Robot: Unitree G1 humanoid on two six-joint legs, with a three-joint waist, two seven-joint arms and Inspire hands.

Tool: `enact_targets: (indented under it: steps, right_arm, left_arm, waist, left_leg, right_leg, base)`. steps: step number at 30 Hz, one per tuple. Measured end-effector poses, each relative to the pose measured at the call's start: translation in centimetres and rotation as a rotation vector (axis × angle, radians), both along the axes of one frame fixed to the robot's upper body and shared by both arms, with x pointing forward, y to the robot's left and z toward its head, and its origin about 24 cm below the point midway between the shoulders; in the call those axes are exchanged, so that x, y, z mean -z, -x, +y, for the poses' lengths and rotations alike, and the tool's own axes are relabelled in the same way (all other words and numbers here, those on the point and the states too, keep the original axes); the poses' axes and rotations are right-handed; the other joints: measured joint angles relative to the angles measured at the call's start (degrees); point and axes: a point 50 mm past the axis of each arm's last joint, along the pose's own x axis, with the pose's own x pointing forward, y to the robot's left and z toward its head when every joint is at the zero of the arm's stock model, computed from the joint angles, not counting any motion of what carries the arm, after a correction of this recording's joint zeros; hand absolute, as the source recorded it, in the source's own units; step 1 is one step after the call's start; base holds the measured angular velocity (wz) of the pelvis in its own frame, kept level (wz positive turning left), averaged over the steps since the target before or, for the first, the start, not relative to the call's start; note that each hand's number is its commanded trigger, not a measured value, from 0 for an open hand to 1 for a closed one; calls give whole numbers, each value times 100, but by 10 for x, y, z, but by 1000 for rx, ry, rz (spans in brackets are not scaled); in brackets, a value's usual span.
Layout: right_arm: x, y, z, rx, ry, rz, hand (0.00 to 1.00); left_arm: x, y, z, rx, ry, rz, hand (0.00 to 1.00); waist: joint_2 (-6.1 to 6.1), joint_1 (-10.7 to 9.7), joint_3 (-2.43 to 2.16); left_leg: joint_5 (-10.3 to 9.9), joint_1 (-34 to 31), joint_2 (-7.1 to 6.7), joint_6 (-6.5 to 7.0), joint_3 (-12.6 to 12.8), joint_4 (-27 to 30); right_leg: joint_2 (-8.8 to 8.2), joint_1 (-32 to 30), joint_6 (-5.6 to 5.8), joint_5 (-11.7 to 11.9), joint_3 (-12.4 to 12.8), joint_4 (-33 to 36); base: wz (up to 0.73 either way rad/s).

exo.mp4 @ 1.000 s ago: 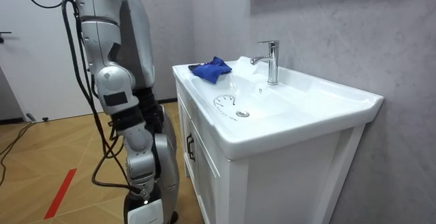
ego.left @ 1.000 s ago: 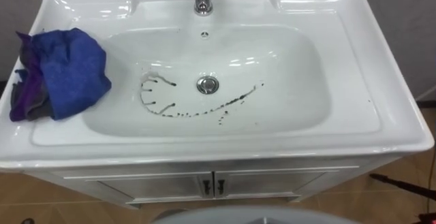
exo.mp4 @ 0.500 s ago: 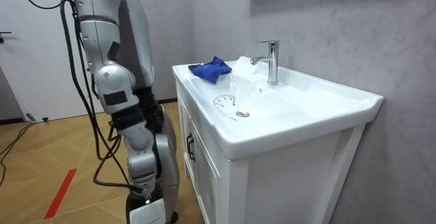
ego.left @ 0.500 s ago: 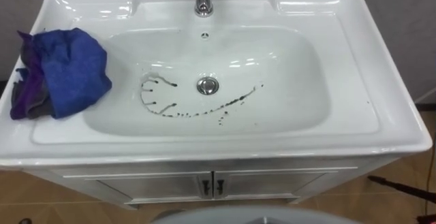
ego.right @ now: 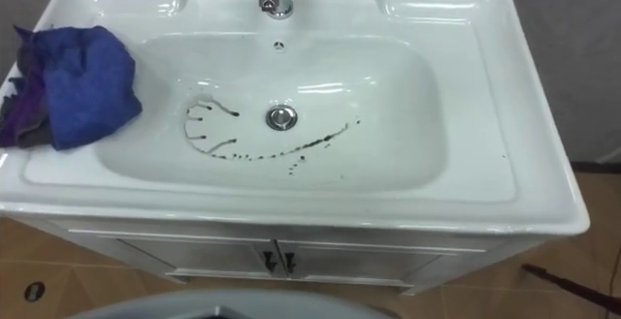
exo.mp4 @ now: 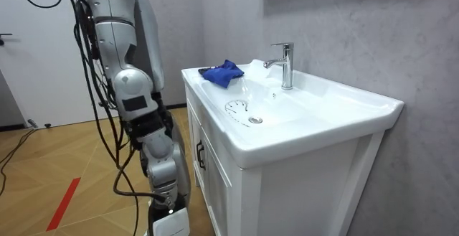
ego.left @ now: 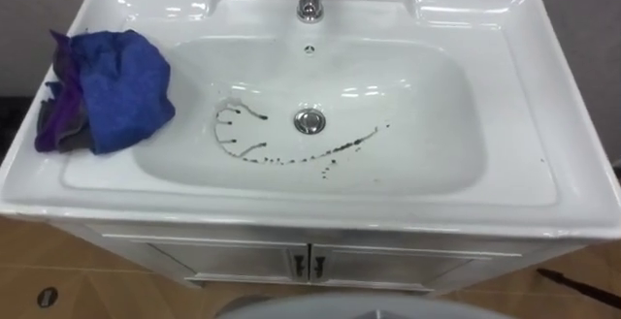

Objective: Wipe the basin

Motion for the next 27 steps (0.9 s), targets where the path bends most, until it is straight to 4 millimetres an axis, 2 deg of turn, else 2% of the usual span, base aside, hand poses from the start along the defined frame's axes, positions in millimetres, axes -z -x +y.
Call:
enact_targets:
  steps: [2, 6, 7, 8, 12, 17, 19, 20, 24, 27]
  right_arm:
    - [-1, 3, -4, 22, 6, -4, 0]
    - [-2, 4, -9, 47, 30, -15, 0]
    - [-3, 4, -10, 46, 41, -16, 0]
    - [-3, 3, -12, 43, 50, -22, 0]
    - [-5, 4, -17, 39, 64, -34, 0]
    - [-8, -11, -26, 39, 111, -130, 0]
    - [-8, -10, -28, 42, 120, -144, 0]
    - [-9, -9, -29, 39, 123, -154, 0]
    - [-10, -7, -32, 74, 138, -169, 0]
    - [-10, -5, -32, 75, 136, -170, 0]
  left_arm:
    - [-2, 3, 4, -58, -55, -18, 0]
    - [-5, 4, 9, -130, -136, -44, 0]
    - [-7, 5, 12, -135, -169, -51, 0]
    - [-9, 5, 15, -147, -202, -62, 0]
    - [-16, 5, 27, -191, -328, -103, 0]
    - [-37, -12, 49, -232, -568, -248, 0]
    - [-47, -22, 56, -252, -631, -324, 0]
    - [-55, -28, 62, -272, -681, -375, 0]
    - [-83, -45, 79, -329, -847, -535, 0]
    - [-97, -56, 87, -374, -903, -620, 0]
  waist:
    - [32, 108, 6]
    - [84, 112, 17]
    - [100, 136, 24]
    - [149, 163, 11]
    - [199, 278, 17]
    - [148, 320, 15]
    - [151, 371, 6]
    - [128, 432, -19]
    - [145, 562, -44]
    - [159, 593, -53]
  left_leg:
    - [2, -21, 1, -3, -21, 3]
    - [3, -99, -23, -5, -174, 64]
    - [5, -101, -22, -8, -191, 68]
    - [8, -101, -20, -13, -197, 69]
    - [22, -111, -22, -28, -235, 58]
    - [125, -110, -101, -40, -340, -48]
    - [133, -110, -108, -45, -351, -36]
    - [136, -110, -109, -50, -360, -34]
    - [136, -124, -120, -50, -402, -48]
    - [136, -137, -121, -50, -410, -11]
  right_leg:
    - [2, -11, 0, 0, -24, 0]
    - [-3, -1, 1, -1, -167, 4]
    - [-1, 1, 1, -1, -177, 7]
    - [0, -11, 2, -2, -216, 9]
    - [-1, -22, -2, -6, -273, 16]
    - [-64, -21, -29, -70, -416, 17]
    - [-74, -19, -35, -83, -449, 19]
    - [-71, -18, -36, -83, -457, 22]
    - [-79, -21, -33, -93, -478, 42]
    - [-78, -22, -34, -93, -487, 30]
  base:
    - [5]
    - [19]
    - [10]
    - [6]
    - [2]
    - [11]
    - [4]
    - [4]
    - [4]
    - [0]
